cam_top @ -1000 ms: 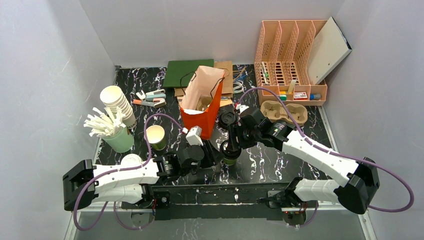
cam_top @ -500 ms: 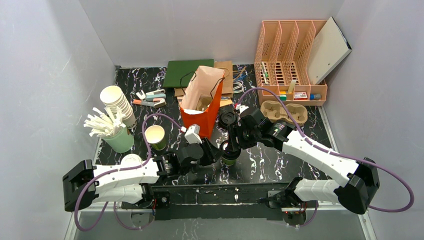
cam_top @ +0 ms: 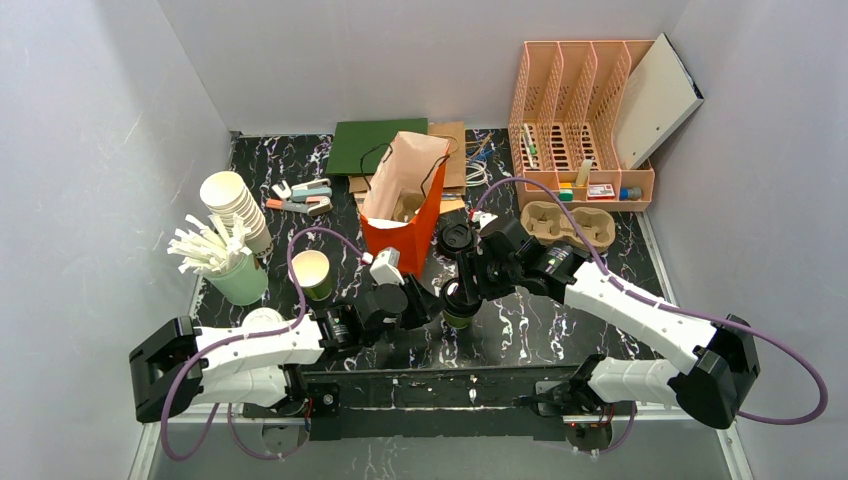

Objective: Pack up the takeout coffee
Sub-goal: Adjust the cup lid on the coffee cup.

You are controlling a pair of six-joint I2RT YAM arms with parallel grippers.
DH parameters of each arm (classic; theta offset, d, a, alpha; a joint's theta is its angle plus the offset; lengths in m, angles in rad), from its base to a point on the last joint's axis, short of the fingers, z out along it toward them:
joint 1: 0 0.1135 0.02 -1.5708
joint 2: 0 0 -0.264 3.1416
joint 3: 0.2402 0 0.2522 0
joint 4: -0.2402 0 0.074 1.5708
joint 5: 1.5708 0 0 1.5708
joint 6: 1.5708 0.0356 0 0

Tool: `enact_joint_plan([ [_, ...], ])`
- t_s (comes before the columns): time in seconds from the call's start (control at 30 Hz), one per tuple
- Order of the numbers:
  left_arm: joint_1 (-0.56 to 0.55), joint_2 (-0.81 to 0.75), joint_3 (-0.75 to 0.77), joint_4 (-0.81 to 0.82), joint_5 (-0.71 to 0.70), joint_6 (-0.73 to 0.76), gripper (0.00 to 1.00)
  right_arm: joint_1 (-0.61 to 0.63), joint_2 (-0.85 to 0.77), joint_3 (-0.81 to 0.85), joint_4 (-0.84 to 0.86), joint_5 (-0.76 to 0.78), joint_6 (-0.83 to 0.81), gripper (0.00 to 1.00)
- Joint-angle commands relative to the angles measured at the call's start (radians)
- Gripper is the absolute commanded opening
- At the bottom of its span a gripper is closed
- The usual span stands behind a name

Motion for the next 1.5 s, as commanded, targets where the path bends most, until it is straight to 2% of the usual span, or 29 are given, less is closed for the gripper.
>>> enact_joint_plan([
  [0.0, 0.013, 0.014, -0.022, 0.014, -0.012, 0.0, 0.27, 0.004, -0.01, 0.001, 0.015, -0.015, -0.005, 0.66],
  [0.53, 0.019, 0.061, -0.038, 0.0, -0.008, -0.006, 0.09, 0.005, 0.02, 0.036, -0.011, 0.008, -0.022, 0.69],
  [0.7, 0.021, 0.069, -0.037, -0.004, -0.004, -0.004, 0.08, 0.005, 0.022, 0.042, -0.016, 0.019, -0.02, 0.73],
  [1.13, 0.021, 0.075, 0.05, -0.094, -0.011, 0.045, 0.1, 0.004, 0.008, 0.087, -0.069, 0.136, -0.02, 0.74],
  [1.47, 0.021, 0.097, 0.133, -0.093, 0.029, 0.098, 0.13, -0.011, -0.006, 0.047, -0.079, 0.136, -0.01, 0.62],
])
